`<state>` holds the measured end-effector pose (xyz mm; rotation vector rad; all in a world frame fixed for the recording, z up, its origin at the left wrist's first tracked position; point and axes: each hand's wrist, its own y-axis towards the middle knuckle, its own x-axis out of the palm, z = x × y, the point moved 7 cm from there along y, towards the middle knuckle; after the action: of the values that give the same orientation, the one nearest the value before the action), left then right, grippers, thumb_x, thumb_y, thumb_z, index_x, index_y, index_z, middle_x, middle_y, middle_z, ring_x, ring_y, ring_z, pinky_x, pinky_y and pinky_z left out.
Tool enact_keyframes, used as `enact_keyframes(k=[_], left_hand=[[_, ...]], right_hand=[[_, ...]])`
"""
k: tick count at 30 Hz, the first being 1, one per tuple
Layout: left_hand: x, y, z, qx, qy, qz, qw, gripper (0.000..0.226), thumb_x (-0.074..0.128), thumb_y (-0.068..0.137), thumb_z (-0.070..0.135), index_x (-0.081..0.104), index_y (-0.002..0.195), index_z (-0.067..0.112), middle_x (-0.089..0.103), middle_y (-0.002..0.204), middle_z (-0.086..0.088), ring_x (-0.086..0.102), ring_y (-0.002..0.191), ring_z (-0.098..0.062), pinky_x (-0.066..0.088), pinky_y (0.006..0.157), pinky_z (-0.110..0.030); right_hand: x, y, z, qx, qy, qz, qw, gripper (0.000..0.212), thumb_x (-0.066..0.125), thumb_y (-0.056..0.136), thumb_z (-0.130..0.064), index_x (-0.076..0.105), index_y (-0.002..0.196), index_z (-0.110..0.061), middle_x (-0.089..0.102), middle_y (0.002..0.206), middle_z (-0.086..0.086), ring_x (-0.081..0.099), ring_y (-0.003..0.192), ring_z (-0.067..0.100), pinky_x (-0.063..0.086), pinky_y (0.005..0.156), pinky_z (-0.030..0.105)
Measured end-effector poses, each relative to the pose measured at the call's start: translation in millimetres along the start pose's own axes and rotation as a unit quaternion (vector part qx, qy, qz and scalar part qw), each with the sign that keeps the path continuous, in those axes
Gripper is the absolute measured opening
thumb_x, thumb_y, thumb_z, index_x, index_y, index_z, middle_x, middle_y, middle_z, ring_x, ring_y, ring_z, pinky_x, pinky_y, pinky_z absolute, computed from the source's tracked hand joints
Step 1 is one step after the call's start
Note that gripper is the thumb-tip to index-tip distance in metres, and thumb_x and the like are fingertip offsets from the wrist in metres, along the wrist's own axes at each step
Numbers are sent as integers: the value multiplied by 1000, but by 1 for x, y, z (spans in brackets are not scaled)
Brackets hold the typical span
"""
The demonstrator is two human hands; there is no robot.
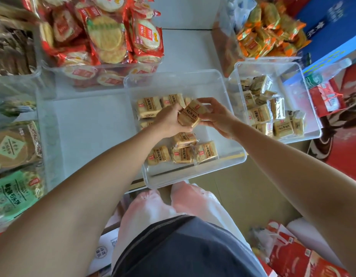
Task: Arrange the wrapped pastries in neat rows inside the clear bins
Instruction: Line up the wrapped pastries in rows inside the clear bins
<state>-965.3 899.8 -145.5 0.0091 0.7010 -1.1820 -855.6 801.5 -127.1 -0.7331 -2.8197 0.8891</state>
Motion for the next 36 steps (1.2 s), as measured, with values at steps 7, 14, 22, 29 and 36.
enact_keyframes(k=[7, 14, 22, 29, 36], left_hand=[[1, 4, -8, -43, -150, -60, 986, 67, 65, 87, 47, 38, 143, 24, 55, 130, -9, 56, 116, -29, 45, 100, -45], [0, 19, -26, -99, -164, -14, 981, 41, 74, 81, 39, 59, 110, 14, 73, 96, -2, 70, 89, -20, 55, 87, -46], [10, 25, -15, -62, -137, -41, 988, 43, 65, 87, 47, 69, 99, 6, 75, 92, -1, 68, 92, -15, 49, 96, -39], [10, 28, -15, 105, 402, -43, 908, 76, 49, 95, 45, 7, 154, 24, -6, 162, -12, -4, 148, -35, 4, 119, -54], [25, 32, -42, 40, 466, -94, 879, 80, 34, 100, 49, -21, 150, 17, -34, 154, -7, -29, 142, -31, -17, 111, -52]], right_hand=[[0, 6, -10, -15, -75, 16, 997, 50, 53, 79, 19, 58, 117, -14, 55, 117, 16, 60, 97, 24, 56, 79, 31], [-10, 9, -9, -44, -175, 76, 981, 62, 75, 76, -5, 43, 128, -12, 55, 113, 3, 57, 100, 14, 51, 84, 23], [-9, 15, -11, -113, -427, 123, 889, 64, 84, 65, -31, 52, 119, -21, 60, 112, -5, 49, 105, 16, 39, 96, 37], [-17, 20, -4, -109, -626, 153, 757, 43, 65, 82, -12, 50, 123, -15, 59, 117, 6, 47, 111, 24, 41, 92, 35], [-9, 44, 20, -81, -639, 134, 753, 34, 53, 85, 4, 53, 116, -10, 52, 114, 8, 46, 105, 24, 51, 79, 40]])
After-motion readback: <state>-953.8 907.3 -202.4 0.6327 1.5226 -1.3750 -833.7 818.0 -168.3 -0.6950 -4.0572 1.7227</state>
